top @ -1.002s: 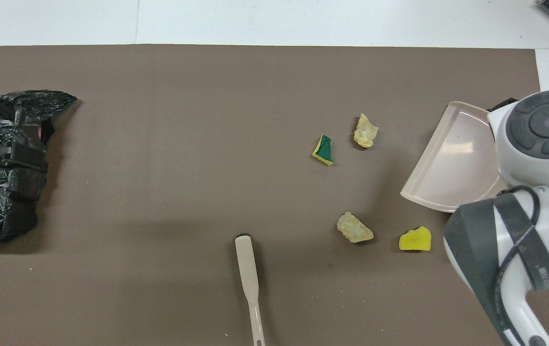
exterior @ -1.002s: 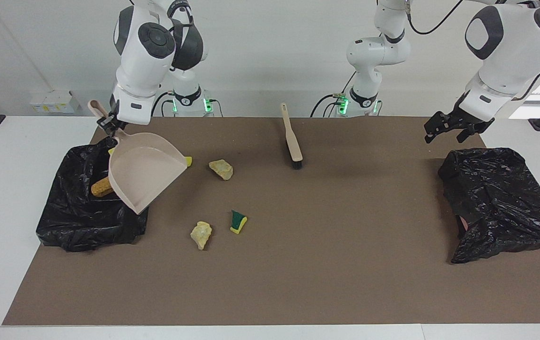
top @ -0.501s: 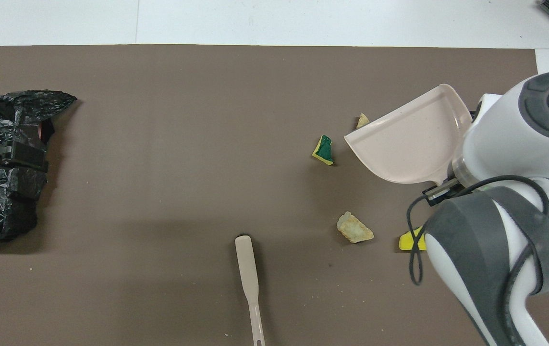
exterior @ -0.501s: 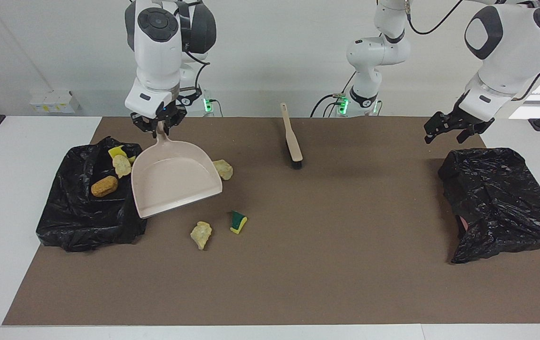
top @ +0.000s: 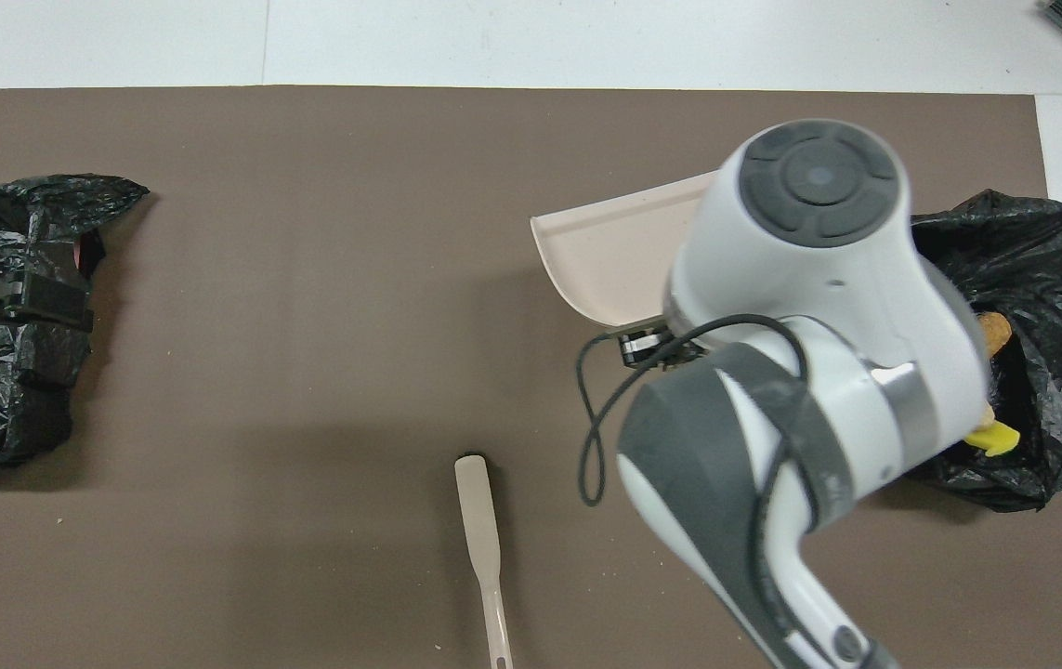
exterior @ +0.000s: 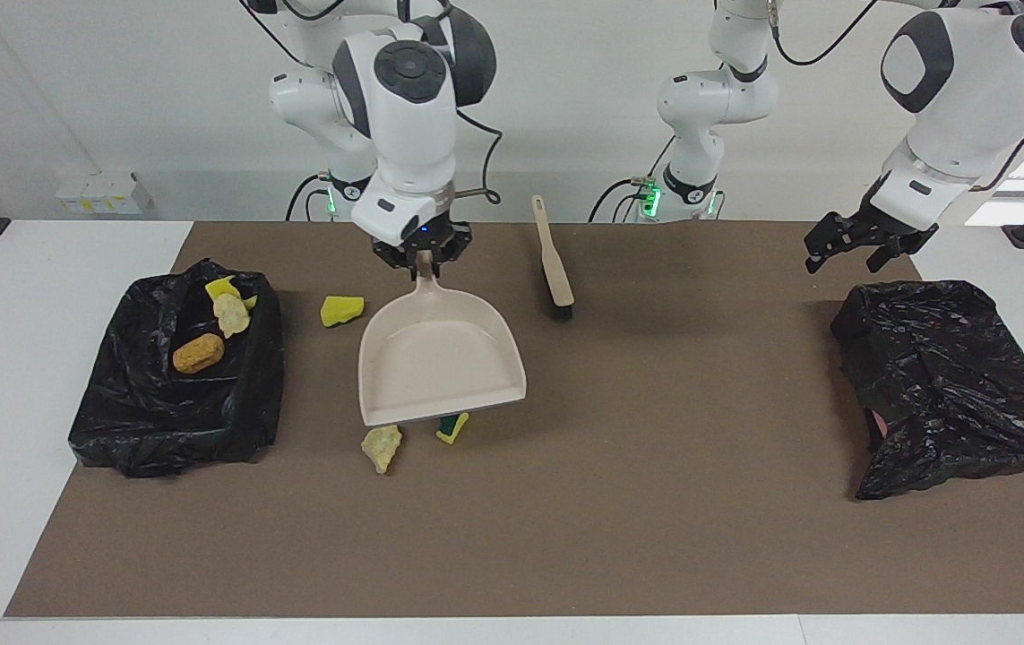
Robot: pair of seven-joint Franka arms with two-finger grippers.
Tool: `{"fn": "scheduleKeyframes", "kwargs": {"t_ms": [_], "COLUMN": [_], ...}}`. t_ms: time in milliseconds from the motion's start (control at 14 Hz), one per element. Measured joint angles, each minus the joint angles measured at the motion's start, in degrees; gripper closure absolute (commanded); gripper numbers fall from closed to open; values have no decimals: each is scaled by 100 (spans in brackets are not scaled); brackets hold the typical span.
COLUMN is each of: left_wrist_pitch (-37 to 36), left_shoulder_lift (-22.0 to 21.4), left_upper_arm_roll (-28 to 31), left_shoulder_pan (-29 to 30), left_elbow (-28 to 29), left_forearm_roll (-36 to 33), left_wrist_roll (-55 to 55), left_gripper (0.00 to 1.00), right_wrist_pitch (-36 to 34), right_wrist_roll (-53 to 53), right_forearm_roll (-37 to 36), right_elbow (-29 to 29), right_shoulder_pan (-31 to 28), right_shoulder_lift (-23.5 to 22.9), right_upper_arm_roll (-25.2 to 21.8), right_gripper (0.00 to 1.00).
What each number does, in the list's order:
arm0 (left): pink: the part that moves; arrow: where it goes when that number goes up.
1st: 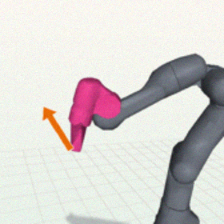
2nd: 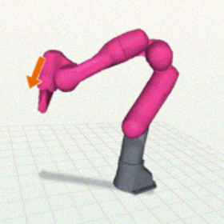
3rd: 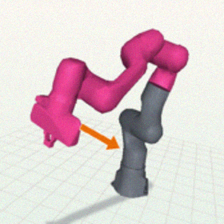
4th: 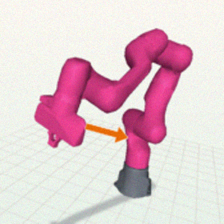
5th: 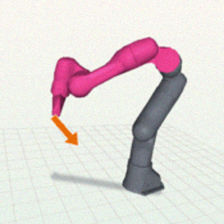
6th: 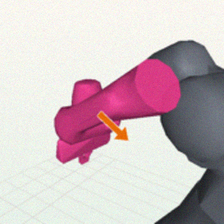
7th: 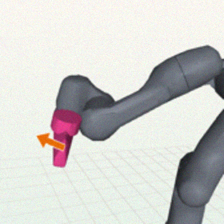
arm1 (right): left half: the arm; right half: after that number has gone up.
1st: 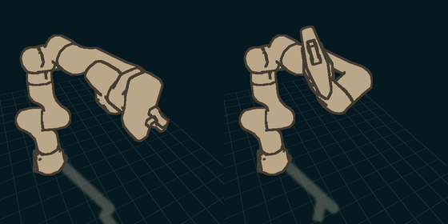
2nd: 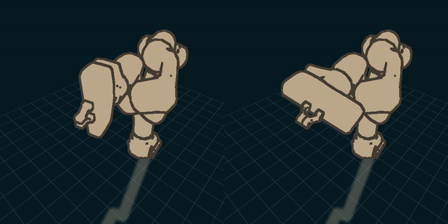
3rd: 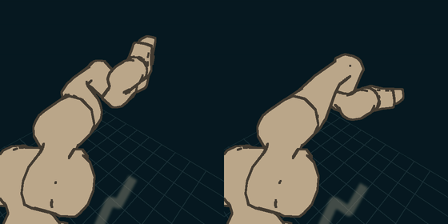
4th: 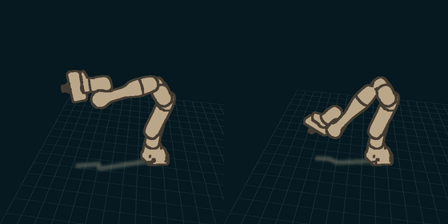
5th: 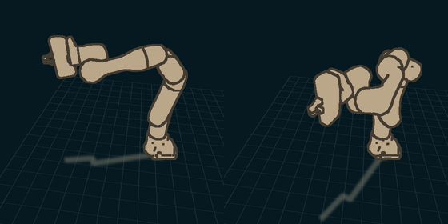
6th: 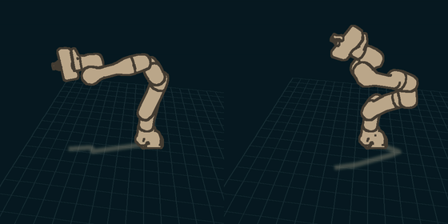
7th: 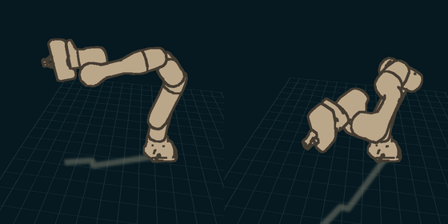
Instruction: Sweep and dump trash in bin
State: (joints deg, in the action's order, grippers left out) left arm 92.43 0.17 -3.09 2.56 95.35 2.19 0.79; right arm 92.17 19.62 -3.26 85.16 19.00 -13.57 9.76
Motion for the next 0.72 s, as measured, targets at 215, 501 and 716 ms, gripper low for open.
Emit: {"fn": "scheduleKeyframes", "kwargs": {"t_ms": [215,501,716], "left_wrist_pitch": [4,8,8], "left_shoulder_lift": [0,0,0], "left_upper_arm_roll": [0,0,0], "left_shoulder_pan": [0,0,0], "left_elbow": [5,6,6], "left_forearm_roll": [0,0,0], "left_wrist_roll": [0,0,0], "left_gripper": [0,0,0], "right_wrist_pitch": [346,868,1169], "right_wrist_roll": [717,1395,1439], "right_forearm_roll": [25,37,37], "right_elbow": [-511,-910,-997], "right_shoulder_pan": [393,960,1155], "right_shoulder_lift": [-642,-1469,-1957], "right_upper_arm_roll": [16,19,19], "right_gripper": [100,100,100]}}
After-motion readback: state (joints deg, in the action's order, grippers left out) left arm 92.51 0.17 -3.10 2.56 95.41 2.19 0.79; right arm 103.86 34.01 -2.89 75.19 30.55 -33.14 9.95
